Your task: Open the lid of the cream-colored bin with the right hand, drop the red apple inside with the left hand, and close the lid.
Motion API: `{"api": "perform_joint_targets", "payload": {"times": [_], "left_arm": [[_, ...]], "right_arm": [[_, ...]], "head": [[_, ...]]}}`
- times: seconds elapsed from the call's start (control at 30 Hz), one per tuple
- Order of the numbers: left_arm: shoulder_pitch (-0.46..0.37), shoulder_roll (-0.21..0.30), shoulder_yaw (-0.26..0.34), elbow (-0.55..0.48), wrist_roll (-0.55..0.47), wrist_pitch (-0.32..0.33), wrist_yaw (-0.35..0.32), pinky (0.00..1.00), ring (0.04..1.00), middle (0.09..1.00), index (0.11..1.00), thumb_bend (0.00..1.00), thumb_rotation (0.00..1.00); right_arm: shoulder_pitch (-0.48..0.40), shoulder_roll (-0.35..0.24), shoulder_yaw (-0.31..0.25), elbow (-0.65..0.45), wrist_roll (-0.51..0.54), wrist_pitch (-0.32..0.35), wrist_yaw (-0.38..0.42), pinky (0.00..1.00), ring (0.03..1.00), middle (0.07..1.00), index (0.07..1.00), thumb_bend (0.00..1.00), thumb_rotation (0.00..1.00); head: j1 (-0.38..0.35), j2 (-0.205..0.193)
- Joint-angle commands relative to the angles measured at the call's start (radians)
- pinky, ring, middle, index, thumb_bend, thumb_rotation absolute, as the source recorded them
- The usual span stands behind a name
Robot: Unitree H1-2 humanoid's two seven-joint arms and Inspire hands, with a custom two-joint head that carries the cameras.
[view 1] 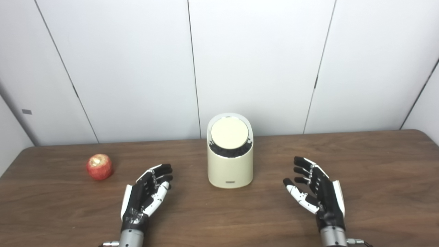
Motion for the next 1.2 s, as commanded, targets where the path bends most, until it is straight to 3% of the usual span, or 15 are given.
{"api": "perform_joint_targets", "payload": {"times": [0.0,0.53,0.6,0.63,0.7,0.73,0.8,1.03,1.17], "left_arm": [[0.006,-0.003,-0.003,0.002,0.001,-0.027,-0.004,0.64,0.709,0.742,0.734,0.27,0.28],[0.006,-0.009,-0.004,-0.002,0.000,-0.017,-0.002,0.65,0.714,0.743,0.733,0.28,0.31],[0.006,-0.010,-0.005,0.000,0.005,-0.019,0.001,0.65,0.714,0.743,0.732,0.28,0.31],[0.005,-0.010,-0.005,0.004,0.007,-0.025,0.002,0.64,0.711,0.740,0.730,0.27,0.29],[0.004,-0.011,-0.006,0.009,0.010,-0.031,0.003,0.64,0.709,0.739,0.729,0.27,0.28],[0.004,-0.012,-0.006,0.008,0.009,-0.030,0.003,0.64,0.708,0.738,0.727,0.27,0.28],[0.004,-0.013,-0.006,0.008,0.008,-0.028,0.004,0.64,0.708,0.739,0.726,0.27,0.28],[-0.002,-0.013,-0.006,0.019,0.017,-0.038,0.008,0.64,0.706,0.737,0.724,0.27,0.29],[-0.002,-0.013,-0.007,0.020,0.012,-0.034,0.003,0.65,0.712,0.744,0.733,0.27,0.27]], "right_arm": [[-0.005,-0.001,0.002,-0.007,0.000,-0.028,0.010,0.66,0.761,0.782,0.740,0.25,0.15],[-0.006,-0.001,-0.001,-0.016,-0.001,-0.031,0.007,0.65,0.749,0.772,0.732,0.25,0.15],[-0.005,0.003,0.000,-0.035,-0.004,-0.017,0.008,0.65,0.751,0.774,0.733,0.25,0.19],[-0.005,0.002,0.004,-0.049,-0.019,-0.011,0.006,0.66,0.763,0.786,0.749,0.28,0.32],[-0.008,-0.013,0.023,-0.078,-0.079,0.005,0.005,0.66,0.767,0.793,0.761,0.31,0.44],[-0.013,-0.026,0.036,-0.095,-0.119,0.013,0.009,0.70,0.796,0.817,0.794,0.38,0.61],[-0.021,-0.041,0.051,-0.122,-0.160,0.030,0.017,0.75,0.830,0.845,0.824,0.44,0.71],[-0.144,-0.058,0.063,-0.203,-0.212,0.130,0.054,0.80,0.878,0.894,0.878,0.71,0.76],[-0.237,-0.069,0.084,-0.228,-0.268,0.221,0.094,0.80,0.890,0.916,0.910,0.74,0.75]], "head": [[-0.001,0.001],[0.003,0.002],[0.002,0.001],[0.001,0.000],[0.002,0.000],[0.001,0.000],[-0.001,-0.001],[-0.002,-0.006],[0.000,-0.009]]}}
